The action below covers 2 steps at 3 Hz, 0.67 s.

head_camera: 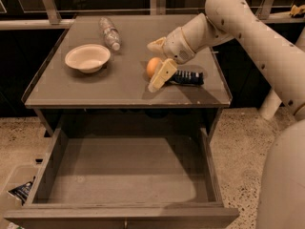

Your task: Place orange into top drawer

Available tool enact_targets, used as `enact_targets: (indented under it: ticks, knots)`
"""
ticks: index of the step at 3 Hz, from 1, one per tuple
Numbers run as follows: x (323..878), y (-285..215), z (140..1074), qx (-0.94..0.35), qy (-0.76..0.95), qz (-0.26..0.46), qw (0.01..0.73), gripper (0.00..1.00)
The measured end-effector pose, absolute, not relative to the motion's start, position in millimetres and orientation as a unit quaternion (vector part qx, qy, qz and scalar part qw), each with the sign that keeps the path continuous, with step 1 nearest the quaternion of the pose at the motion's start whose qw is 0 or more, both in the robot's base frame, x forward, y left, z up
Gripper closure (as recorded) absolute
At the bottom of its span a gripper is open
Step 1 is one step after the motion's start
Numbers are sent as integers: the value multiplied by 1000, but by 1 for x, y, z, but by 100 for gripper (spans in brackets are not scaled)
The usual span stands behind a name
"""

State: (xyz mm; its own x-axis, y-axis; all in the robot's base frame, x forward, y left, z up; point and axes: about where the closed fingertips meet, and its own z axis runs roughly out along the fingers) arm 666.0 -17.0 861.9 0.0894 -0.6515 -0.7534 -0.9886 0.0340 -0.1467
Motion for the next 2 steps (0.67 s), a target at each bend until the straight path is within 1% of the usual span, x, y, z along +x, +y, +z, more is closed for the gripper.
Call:
enact_targets:
  ticks: [1, 2]
  knots:
    - [666, -17, 862, -651, 630, 243, 347, 0]
    - [666, -17, 862, -651, 630, 243, 347, 18]
